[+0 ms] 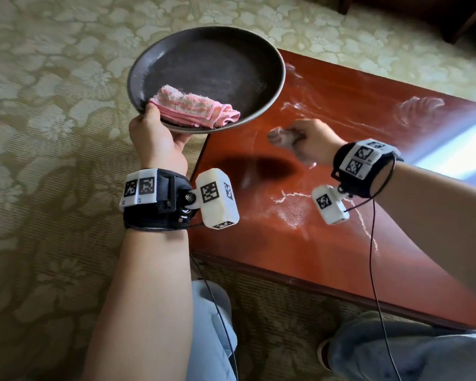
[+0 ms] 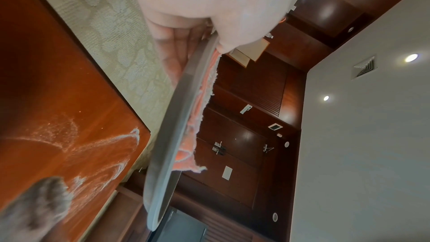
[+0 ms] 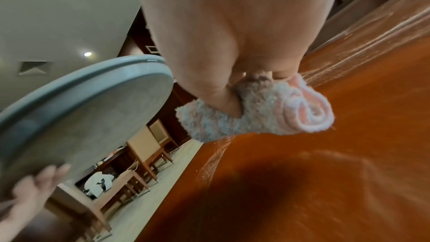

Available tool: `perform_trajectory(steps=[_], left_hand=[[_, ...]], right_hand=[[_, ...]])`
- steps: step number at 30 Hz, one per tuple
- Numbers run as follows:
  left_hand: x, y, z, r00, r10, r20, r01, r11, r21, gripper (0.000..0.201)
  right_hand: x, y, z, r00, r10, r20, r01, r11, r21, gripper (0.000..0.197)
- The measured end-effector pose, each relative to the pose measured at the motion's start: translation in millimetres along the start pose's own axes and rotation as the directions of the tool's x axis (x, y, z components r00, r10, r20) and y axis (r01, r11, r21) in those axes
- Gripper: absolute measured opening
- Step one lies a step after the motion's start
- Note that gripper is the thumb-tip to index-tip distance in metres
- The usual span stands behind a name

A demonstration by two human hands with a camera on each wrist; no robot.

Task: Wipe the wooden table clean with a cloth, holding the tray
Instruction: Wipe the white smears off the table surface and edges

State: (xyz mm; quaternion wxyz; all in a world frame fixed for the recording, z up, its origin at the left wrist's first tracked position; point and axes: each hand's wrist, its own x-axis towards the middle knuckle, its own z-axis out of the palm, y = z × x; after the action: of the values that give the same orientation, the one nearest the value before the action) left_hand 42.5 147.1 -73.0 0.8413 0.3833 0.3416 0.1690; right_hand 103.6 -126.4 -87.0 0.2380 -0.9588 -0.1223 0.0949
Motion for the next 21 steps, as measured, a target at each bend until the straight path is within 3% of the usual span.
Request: perform_trajectory(steps=[6, 12, 16, 21], left_hand=[[20, 4, -6, 1.000, 0.002, -0.004, -0.002, 0.999, -0.037, 0.032], [32, 5, -15, 1.000, -0.003, -0.013, 0.003, 0.999, -0.049, 0.033], [35, 5, -14, 1.000, -0.007, -0.006, 0.007, 0.999, -0.043, 0.034], [35, 5, -16, 1.000, -0.001, 0.012, 0.001, 0.999, -0.044, 0.033]], right_hand=[[55, -5, 20, 0.982, 0.048, -0.182, -0.059, 0.997, -0.054, 0.016], [87, -2, 36, 0.972, 0.171, -0.160, -0.203, 0.956, -0.211, 0.033], [97, -12, 47, 0.969, 0.191, -0.159, -0.232, 0.926, -0.300, 0.040], [108, -27, 55, 0.961, 0.270, -0.061, -0.273, 0.887, -0.372, 0.040]])
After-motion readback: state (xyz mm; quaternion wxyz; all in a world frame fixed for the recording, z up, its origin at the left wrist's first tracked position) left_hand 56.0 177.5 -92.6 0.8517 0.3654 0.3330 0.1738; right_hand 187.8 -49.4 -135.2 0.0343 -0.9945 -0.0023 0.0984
